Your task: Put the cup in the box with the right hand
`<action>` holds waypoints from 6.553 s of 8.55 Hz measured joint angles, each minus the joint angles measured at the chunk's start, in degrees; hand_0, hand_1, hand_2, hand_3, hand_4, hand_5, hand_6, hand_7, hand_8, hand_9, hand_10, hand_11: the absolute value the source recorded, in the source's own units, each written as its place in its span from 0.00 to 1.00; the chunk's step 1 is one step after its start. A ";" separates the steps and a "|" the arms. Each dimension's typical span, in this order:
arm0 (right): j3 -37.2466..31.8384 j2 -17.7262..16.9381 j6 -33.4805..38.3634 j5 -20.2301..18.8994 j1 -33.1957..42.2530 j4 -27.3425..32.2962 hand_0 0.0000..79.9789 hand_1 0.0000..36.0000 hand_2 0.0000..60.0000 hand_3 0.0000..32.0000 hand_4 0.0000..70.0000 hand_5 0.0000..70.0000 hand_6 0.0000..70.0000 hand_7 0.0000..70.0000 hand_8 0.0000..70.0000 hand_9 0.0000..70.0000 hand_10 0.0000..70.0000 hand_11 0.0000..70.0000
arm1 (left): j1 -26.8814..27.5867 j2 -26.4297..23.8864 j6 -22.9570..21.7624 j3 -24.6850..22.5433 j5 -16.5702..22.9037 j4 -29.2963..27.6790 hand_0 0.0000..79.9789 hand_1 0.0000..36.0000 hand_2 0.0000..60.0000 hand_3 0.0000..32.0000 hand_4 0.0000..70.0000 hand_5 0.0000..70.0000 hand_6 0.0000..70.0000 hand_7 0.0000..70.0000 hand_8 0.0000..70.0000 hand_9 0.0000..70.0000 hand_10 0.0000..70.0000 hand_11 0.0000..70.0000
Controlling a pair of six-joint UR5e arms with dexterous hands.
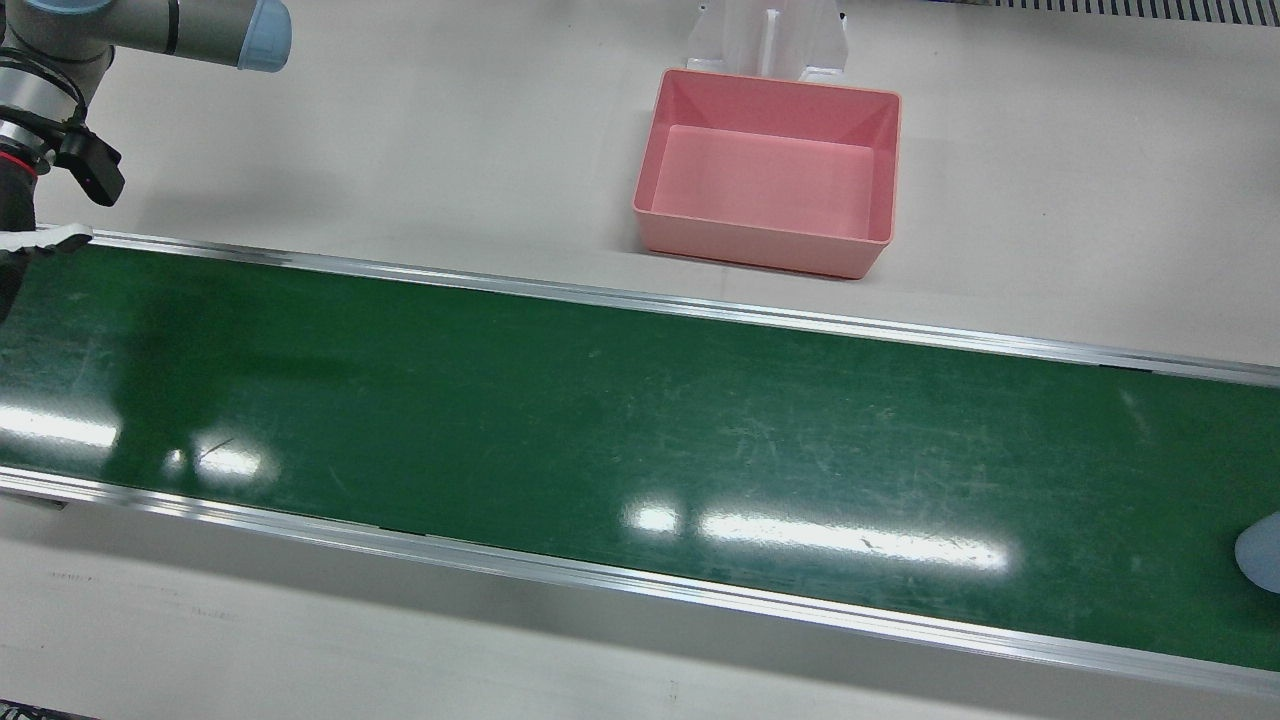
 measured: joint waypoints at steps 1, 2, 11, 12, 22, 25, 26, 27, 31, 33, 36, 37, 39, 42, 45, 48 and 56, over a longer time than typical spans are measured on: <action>-0.13 -0.75 -0.75 0.06 0.50 1.34 0.56 0.17 0.08 0.16 0.03 0.04 0.00 0.00 0.00 0.00 0.00 0.00 | 0.00 0.01 0.00 0.01 0.01 0.00 0.00 0.00 0.00 0.00 0.00 0.00 0.00 0.00 0.00 0.00 0.00 0.00; -0.04 -1.16 -2.62 0.00 1.49 2.21 0.58 0.11 0.00 0.10 0.07 0.03 0.00 0.00 0.00 0.00 0.00 0.00 | 0.00 0.02 -0.02 0.02 0.03 0.00 0.00 0.00 0.00 0.00 0.00 0.00 0.00 0.00 0.00 0.00 0.00 0.00; -5.25 4.65 -6.02 -0.13 0.24 3.06 0.58 0.16 0.04 0.14 0.10 0.03 0.00 0.00 0.00 0.00 0.00 0.00 | 0.00 0.02 0.00 -0.06 0.06 0.00 0.00 0.00 0.00 0.00 0.00 0.00 0.00 0.00 0.00 0.00 0.00 0.00; -5.30 5.37 -5.96 0.00 -1.13 3.04 0.58 0.17 0.04 0.18 0.09 0.03 0.00 0.00 0.00 0.00 0.00 0.00 | 0.00 0.02 0.00 -0.06 0.06 0.00 0.00 0.00 0.00 0.00 0.00 0.00 0.00 0.00 0.00 0.00 0.00 0.00; -5.08 5.82 -5.71 0.16 -6.01 2.93 0.59 0.17 0.00 0.28 0.08 0.04 0.00 0.00 0.00 0.00 0.00 0.00 | 0.00 0.02 0.00 0.00 0.02 0.00 0.00 0.00 0.00 0.00 0.00 0.00 0.00 0.00 0.00 0.00 0.00 0.00; -5.03 5.51 -5.63 0.16 -6.24 2.95 0.58 0.19 0.04 0.22 0.08 0.04 0.00 0.00 0.00 0.00 0.00 0.00 | 0.00 0.02 0.00 0.02 -0.02 0.00 0.00 0.00 0.00 0.00 0.00 0.00 0.00 0.00 0.00 0.00 0.00 0.00; -5.06 5.46 -5.65 0.16 -6.55 2.94 0.57 0.22 0.08 0.22 0.07 0.04 0.00 0.00 0.00 0.00 0.00 0.00 | 0.00 0.02 0.00 0.02 -0.02 0.00 0.00 0.00 0.00 0.00 0.00 0.00 0.00 0.00 0.00 0.00 0.00 0.00; -5.11 5.42 -5.71 0.19 -6.93 2.93 0.57 0.22 0.08 0.22 0.07 0.04 0.00 0.00 0.00 0.00 0.00 0.00 | 0.00 0.02 0.00 0.02 0.00 0.00 0.00 0.00 0.00 0.00 0.00 0.00 0.00 0.00 0.00 0.00 0.00 0.00; -5.21 5.39 -5.74 0.23 -7.59 2.95 0.58 0.26 0.09 0.07 0.08 0.04 0.00 0.00 0.00 0.00 0.00 0.00 | 0.00 0.02 0.00 0.02 0.01 0.00 0.00 0.00 0.00 0.00 0.00 0.00 0.00 0.00 0.00 0.00 0.00 0.00; -5.34 5.39 -5.79 0.28 -7.88 3.02 0.62 0.40 0.14 0.00 0.12 0.06 0.02 0.01 0.00 0.00 0.00 0.00 | 0.00 0.02 0.00 0.02 0.01 0.00 0.00 0.00 0.00 0.00 0.00 0.00 0.00 0.00 0.00 0.00 0.00 0.00; -5.71 5.29 -4.77 3.59 -8.30 3.06 0.96 1.00 1.00 0.00 0.49 0.40 0.71 1.00 1.00 1.00 0.89 1.00 | 0.00 0.02 0.00 0.02 -0.02 0.00 0.00 0.00 0.00 0.00 0.00 0.00 0.00 0.00 0.00 0.00 0.00 0.00; -5.94 5.18 -3.89 4.31 -8.58 2.99 1.00 1.00 1.00 0.00 0.45 0.47 0.80 1.00 1.00 1.00 1.00 1.00 | 0.00 0.02 0.00 0.02 -0.02 0.00 0.00 0.00 0.00 0.00 0.00 0.00 0.00 0.00 0.00 0.00 0.00 0.00; -5.77 5.06 -2.50 4.77 -8.82 2.93 0.93 1.00 1.00 0.00 0.37 0.48 0.80 1.00 1.00 1.00 1.00 1.00 | 0.00 0.02 0.00 0.02 0.00 0.00 0.00 0.00 0.00 0.00 0.00 0.00 0.00 0.00 0.00 0.00 0.00 0.00; 0.07 4.99 -1.33 4.77 -8.19 2.43 0.94 1.00 1.00 0.00 0.34 0.45 0.76 1.00 1.00 1.00 0.97 1.00 | 0.00 0.02 0.00 0.02 0.03 0.00 0.00 0.00 0.00 0.00 0.00 0.00 0.00 0.00 0.00 0.00 0.00 0.00; 8.57 5.81 -3.37 4.65 -9.23 0.50 1.00 1.00 1.00 0.00 0.40 0.43 0.73 1.00 1.00 1.00 0.91 1.00 | 0.00 0.02 0.00 0.02 0.02 0.00 0.00 0.00 0.00 0.00 0.00 0.00 0.00 0.00 0.00 0.00 0.00 0.00; 17.18 7.62 -6.68 5.12 -14.51 -2.35 1.00 1.00 1.00 0.00 0.41 0.42 0.71 1.00 1.00 1.00 0.86 1.00 | 0.00 0.02 -0.03 0.02 -0.02 0.00 0.00 0.00 0.00 0.00 0.00 0.00 0.00 0.00 0.00 0.00 0.00 0.00; 33.82 8.73 -23.86 11.64 -36.84 -6.98 1.00 1.00 1.00 0.00 0.36 0.36 0.64 1.00 0.89 1.00 0.64 0.95 | 0.00 0.02 -0.02 0.02 0.02 0.00 0.00 0.00 0.00 0.00 0.00 0.00 0.00 0.00 0.00 0.00 0.00 0.00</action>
